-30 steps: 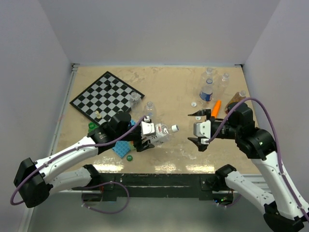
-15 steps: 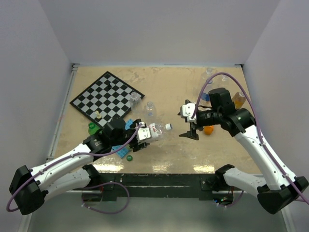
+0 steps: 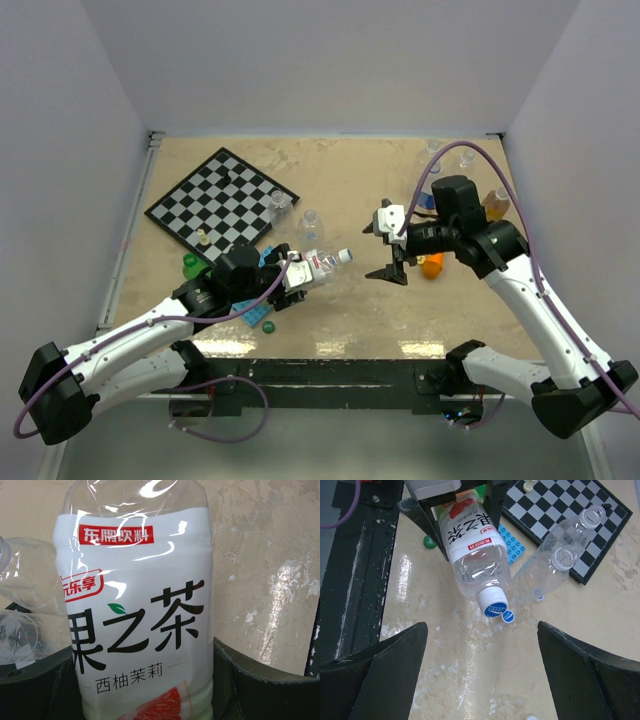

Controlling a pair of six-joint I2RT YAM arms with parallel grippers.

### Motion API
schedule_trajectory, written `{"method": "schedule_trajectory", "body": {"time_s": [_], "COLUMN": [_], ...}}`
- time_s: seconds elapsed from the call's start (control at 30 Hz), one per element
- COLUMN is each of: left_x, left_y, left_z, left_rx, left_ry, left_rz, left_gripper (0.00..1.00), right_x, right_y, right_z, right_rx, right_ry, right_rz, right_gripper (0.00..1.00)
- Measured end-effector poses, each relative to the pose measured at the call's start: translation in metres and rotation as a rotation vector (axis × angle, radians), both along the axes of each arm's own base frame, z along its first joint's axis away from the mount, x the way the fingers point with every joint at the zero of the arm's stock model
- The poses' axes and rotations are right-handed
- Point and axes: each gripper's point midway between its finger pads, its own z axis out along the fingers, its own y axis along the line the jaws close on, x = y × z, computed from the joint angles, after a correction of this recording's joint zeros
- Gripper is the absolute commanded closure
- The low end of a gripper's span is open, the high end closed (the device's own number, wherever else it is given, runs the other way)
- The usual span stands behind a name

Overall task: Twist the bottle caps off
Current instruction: Unscrew the bottle cap from the plastic bottle.

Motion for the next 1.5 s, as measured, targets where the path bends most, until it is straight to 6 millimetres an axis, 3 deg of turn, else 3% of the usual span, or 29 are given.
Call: {"method": "schedule_trajectory", "body": {"time_s": [0.23,0.73,1.5], "left_x": [0.002,0.003,0.005], "left_y": [0.002,0.003,0.004], "left_z": [-0.001,-0.001,-0.001], "left_rx": [0.006,0.008,0.011], "left_ry": [-0.005,-0.008,-0.011], "left_rz": [0.014,0.022,0.030], "left_gripper": [1.00,1.00,1.00], "right_x": [0.004,0.008,0.008], "right_y": [0.002,0.004,0.000], "right_z": [0.013,0.019,0.009], "right_rx": [0.023,0.048,0.064], "right_ry": [-0.017,-0.012,0.037], "right_rz": [-0.012,-0.036,-0.080], "right_gripper": [0.06,0.05,0.05]}}
